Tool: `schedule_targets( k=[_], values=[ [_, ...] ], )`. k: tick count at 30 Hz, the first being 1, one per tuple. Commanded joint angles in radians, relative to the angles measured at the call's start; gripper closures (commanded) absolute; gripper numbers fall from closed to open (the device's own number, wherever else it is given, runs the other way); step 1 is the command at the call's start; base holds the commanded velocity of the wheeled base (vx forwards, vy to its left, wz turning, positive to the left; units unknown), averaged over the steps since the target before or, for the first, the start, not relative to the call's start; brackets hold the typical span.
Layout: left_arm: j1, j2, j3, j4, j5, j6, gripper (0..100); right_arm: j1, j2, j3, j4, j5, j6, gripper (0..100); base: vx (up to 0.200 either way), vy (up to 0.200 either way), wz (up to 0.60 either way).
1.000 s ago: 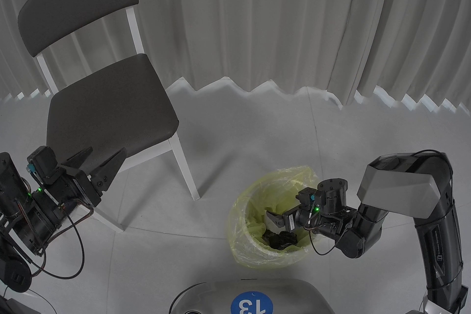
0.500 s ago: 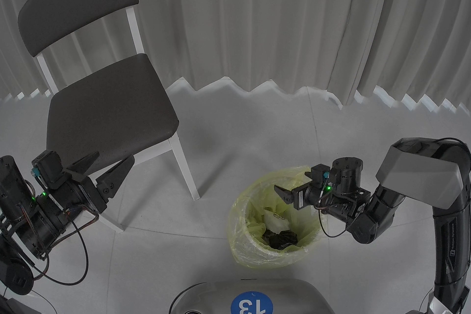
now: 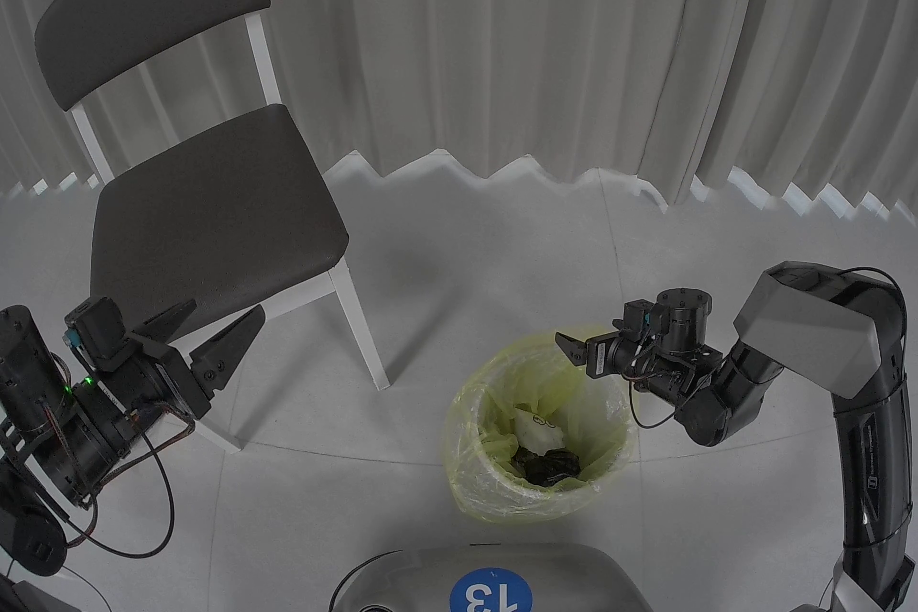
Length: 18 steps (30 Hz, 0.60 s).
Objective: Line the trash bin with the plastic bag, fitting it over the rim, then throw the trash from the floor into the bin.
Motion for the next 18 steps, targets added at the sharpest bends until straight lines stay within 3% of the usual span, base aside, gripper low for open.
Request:
schedule_targets(
  k=[1,4,18],
  values=[
    [-0.004,0.002,0.0,-0.001,0.002,0.0,0,-0.012,0.013,-0.072,0.066,0.022,0.153,0,0.0,0.0,0.0],
    [-0.007,-0.001,0.0,-0.001,0.002,0.0,0,-0.021,0.02,-0.141,0.156,0.024,0.245,0,0.0,0.0,0.0],
    [-0.007,0.0,0.0,-0.001,0.002,0.0,0,-0.069,0.099,-0.295,0.287,0.024,0.354,0,0.0,0.0,0.0]
  ],
)
